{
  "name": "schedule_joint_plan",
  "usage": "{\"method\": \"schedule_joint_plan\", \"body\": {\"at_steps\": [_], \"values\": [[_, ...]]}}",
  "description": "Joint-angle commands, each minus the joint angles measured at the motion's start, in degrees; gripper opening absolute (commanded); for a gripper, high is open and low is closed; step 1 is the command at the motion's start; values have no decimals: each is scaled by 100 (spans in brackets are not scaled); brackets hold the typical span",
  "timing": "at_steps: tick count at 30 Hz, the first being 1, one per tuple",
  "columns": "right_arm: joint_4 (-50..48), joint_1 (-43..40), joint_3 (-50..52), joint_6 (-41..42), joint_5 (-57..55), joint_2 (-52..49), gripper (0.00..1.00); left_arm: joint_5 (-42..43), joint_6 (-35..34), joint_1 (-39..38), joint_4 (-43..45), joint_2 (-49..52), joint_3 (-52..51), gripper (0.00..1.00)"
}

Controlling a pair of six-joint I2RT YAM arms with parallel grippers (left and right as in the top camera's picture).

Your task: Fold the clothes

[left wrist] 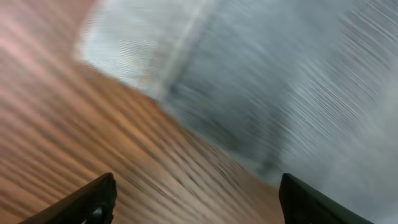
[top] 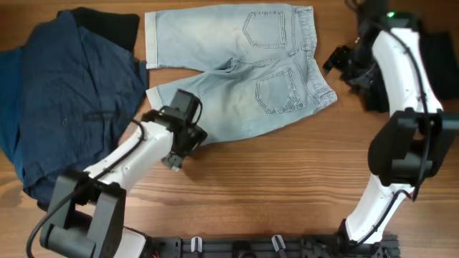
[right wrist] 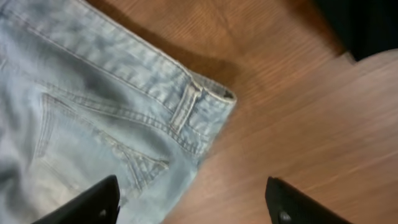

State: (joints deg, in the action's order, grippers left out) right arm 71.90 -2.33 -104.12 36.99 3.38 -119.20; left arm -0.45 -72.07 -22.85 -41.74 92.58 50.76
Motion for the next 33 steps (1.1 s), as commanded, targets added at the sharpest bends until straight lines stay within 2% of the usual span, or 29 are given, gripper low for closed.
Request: {"method": "schedule_joint_plan", "body": {"at_steps": [1, 3, 8, 12, 14, 16, 17, 19, 22, 23, 24, 25, 27, 29, 31, 33], "values": [[-619, 238, 750, 787, -15, 81, 75, -981, -1283, -2, 35, -74, -133, 84], [-1069, 389, 1244, 896, 2, 81, 75, -1117, -1287, -2, 118, -74, -133, 84], [-1602, 435, 1729, 944, -70, 81, 76, -1220, -1591, -2, 369, -72, -133, 83], [-2175, 435, 2074, 809, -111, 72, 76, -1453, -2618, -2, 431, -63, -302, 81], [-2476, 435, 2216, 800, -129, 66, 76, -1515, -2765, -2, 507, -63, -448, 80], [-2682, 435, 2328, 800, -133, 63, 73, -1668, -2769, -2, 560, -63, -570, 77], [-2747, 435, 2367, 800, -133, 57, 72, -1731, -2870, -2, 584, -63, -638, 72], [-2758, 435, 2389, 800, -181, 55, 65, -1744, -3042, -2, 643, -63, -728, 63], [-2702, 435, 2389, 743, -321, 55, 54, -1908, -3045, -2, 686, -63, -769, 38], [-2706, 435, 2389, 490, -352, 55, 54, -2063, -3045, -2, 706, -63, -769, 29], [-2747, 435, 2389, 199, -345, 55, 46, -2184, -3045, -2, 730, -63, -769, 22], [-2776, 435, 2389, -168, -367, 55, 46, -2297, -3045, -2, 761, -63, -769, 15], [-2817, 428, 2389, -444, -415, 55, 41, -2406, -3045, 4, 817, -63, -769, 11], [-2817, 424, 2389, -442, -472, 55, 25, -2409, -3042, 57, 859, -63, -769, 4], [-2815, 422, 2389, -402, -470, 55, 4, -2406, -3042, 131, 863, -63, -769, 4], [-2699, 380, 2378, -372, -380, 101, 4, -2361, -2988, 190, 852, -74, -769, 4]]}}
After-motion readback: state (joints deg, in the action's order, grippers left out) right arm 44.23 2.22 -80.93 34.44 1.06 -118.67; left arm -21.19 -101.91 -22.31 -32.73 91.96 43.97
